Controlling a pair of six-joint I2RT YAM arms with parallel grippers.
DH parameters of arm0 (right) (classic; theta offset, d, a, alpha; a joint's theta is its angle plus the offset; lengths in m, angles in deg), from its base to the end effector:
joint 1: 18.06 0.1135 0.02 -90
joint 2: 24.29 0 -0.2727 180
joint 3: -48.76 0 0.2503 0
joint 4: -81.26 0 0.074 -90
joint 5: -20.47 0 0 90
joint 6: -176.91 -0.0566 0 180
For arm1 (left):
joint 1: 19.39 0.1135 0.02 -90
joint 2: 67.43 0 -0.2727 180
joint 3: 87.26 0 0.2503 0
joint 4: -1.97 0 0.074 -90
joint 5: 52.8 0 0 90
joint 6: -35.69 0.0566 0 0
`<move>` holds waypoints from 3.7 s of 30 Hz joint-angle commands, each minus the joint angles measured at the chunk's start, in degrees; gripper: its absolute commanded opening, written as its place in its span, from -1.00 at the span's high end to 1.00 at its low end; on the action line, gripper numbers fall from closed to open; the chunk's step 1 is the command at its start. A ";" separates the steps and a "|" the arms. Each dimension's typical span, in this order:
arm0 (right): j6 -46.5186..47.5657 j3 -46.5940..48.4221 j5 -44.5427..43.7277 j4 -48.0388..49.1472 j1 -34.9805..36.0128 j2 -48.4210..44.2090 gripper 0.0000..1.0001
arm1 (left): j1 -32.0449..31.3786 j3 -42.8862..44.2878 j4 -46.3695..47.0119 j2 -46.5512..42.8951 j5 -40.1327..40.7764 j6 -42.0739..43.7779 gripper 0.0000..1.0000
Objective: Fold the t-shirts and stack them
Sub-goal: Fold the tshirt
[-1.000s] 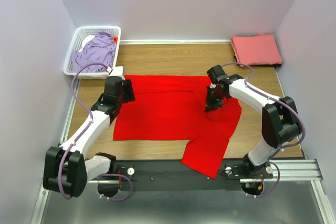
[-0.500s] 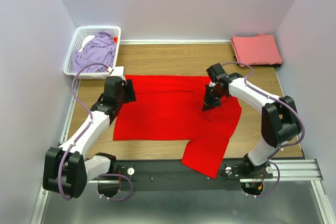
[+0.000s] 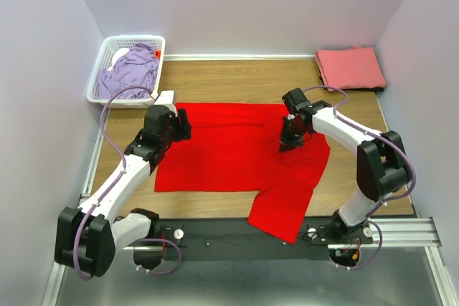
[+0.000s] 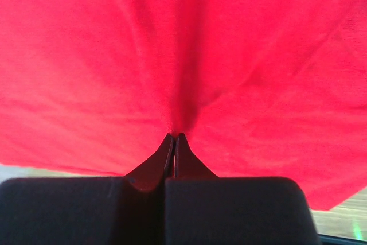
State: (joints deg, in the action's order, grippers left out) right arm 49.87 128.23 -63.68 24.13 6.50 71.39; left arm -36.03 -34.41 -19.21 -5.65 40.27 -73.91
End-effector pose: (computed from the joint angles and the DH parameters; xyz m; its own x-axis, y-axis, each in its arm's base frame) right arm 0.2929 0.1402 0.1902 -0.9606 0.2199 -0.1700 0.1736 0.9524 0.2506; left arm 0.2416 -0.0690 0.2495 -0.5338 -0.1901 -0.8240 0.0663 0.9620 -0.2649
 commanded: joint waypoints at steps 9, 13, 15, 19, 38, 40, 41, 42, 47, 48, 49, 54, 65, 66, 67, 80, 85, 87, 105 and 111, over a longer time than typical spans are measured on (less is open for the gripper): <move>6.18 -1.18 -7.34 0.73 -6.61 0.30 0.96 | -0.14 1.09 2.38 2.73 -2.81 2.28 -0.32; 8.82 -1.00 -8.04 0.73 -8.73 1.43 0.67 | -0.14 1.18 2.48 3.87 -2.81 2.90 -0.32; 9.88 -1.00 -8.92 0.73 -9.00 2.84 0.66 | -0.14 1.18 2.30 3.96 -2.81 3.16 -0.32; 10.93 0.48 -11.38 0.90 -9.00 5.13 0.66 | -0.14 1.10 2.48 4.40 -2.28 3.42 -0.32; 19.02 4.10 -17.71 0.73 4.62 -0.50 0.24 | 0.03 1.80 1.95 7.74 -0.61 4.04 -0.32; 19.28 4.01 -17.97 0.81 5.06 0.99 0.24 | -0.05 1.80 1.78 7.74 -0.61 4.04 -0.32; 19.54 4.01 -18.32 1.34 5.32 1.96 0.24 | 0.03 1.80 1.86 7.74 -0.44 4.13 -0.32; 19.72 4.01 -18.24 1.69 5.41 2.58 0.24 | -0.05 1.80 1.86 7.74 -0.35 4.04 -0.32; 20.77 4.88 -17.18 2.75 5.50 5.74 0.23 | 0.03 1.80 1.69 7.57 0.00 4.21 -0.32; 20.78 4.97 -17.27 2.84 5.59 6.27 0.23 | -0.05 1.80 1.77 7.48 0.01 4.13 -0.32; 20.86 4.97 -17.45 3.01 5.50 7.06 0.23 | -0.06 1.89 1.77 7.57 0.09 4.21 -0.32; 21.04 4.71 -16.92 3.54 5.76 8.65 0.23 | -0.05 1.89 1.69 7.48 0.36 4.13 -0.32; 20.86 3.48 -15.25 4.50 6.20 9.88 0.31 | 0.03 1.89 1.69 7.65 0.36 4.21 -0.32; 20.78 3.30 -15.08 4.68 6.12 10.05 0.33 | 0.03 1.97 1.60 7.74 0.36 4.13 -0.32; 20.69 3.13 -15.16 4.77 6.20 10.23 0.33 | -0.05 1.98 1.60 7.74 0.36 4.21 -0.32; 20.69 1.72 -15.34 5.47 6.21 10.06 0.82 | -0.06 1.98 1.25 7.39 0.97 4.13 -0.32; 19.73 2.07 -13.23 5.21 6.12 7.86 0.91 | -0.06 1.97 1.25 7.48 1.06 4.04 -0.32; 18.68 2.86 -11.22 4.86 6.21 6.55 0.91 | 0.03 1.97 1.33 7.57 0.97 4.13 -0.32; 8.04 10.42 3.47 5.73 6.21 13.48 0.91 | 0.03 2.06 1.25 8.45 0.18 4.21 -0.32; 6.19 10.69 5.40 6.53 6.21 14.54 0.91 | -0.05 2.06 1.07 8.45 0.18 4.21 -0.32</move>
State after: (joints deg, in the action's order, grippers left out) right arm 58.63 137.47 -61.10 29.61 12.27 84.88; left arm -36.01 -33.76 -17.84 2.41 39.99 -70.34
